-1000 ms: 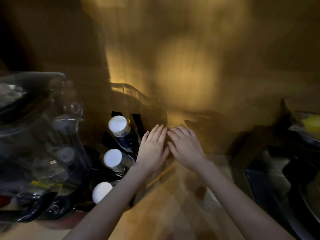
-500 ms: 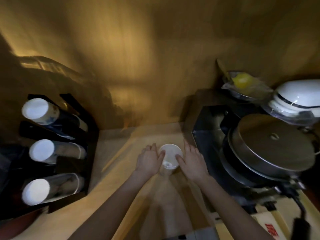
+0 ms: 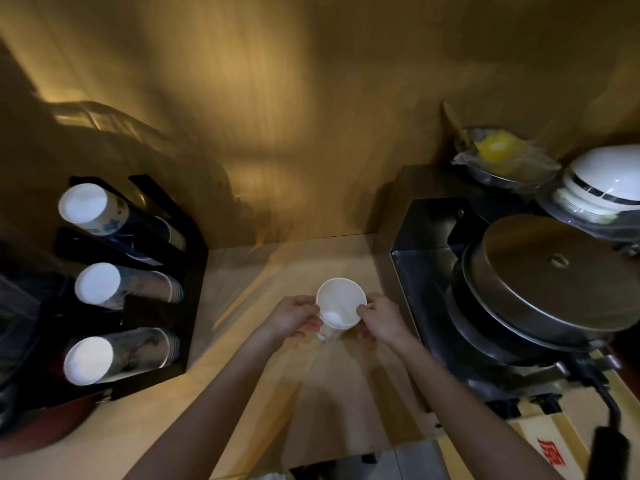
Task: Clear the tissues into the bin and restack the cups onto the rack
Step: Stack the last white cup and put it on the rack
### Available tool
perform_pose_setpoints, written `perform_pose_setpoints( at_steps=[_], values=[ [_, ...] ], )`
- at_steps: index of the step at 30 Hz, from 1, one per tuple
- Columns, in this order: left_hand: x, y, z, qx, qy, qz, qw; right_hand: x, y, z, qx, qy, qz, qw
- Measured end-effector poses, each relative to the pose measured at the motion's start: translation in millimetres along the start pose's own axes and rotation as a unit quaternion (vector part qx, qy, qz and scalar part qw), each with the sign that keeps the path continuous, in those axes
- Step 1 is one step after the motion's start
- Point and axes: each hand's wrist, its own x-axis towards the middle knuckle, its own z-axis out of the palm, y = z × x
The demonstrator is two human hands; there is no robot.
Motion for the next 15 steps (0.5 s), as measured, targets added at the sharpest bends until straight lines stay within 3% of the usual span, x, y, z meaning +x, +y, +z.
perform_pose_setpoints(
  at_steps=[5, 7, 11, 15],
  values=[
    [-17, -5, -12, -0.036, 0.039, -0.022, 0.998, -10, -17, 13, 0.035, 0.022, -0.046, 0.998],
    [-23, -7, -24, -0.106, 0.037, -0.055, 0.992, -15, -31, 19, 0.055, 0.046, -0.087, 0.994],
    [-40, -6, -59, -0.407, -0.099, -0.091, 0.903, -30, -63, 36, 0.133, 0.072, -0.182, 0.972],
    [-63, -9, -87, -0.453, -0.122, -0.017, 0.883, -48, -83, 57, 0.210, 0.028, -0.245, 0.946]
  ],
)
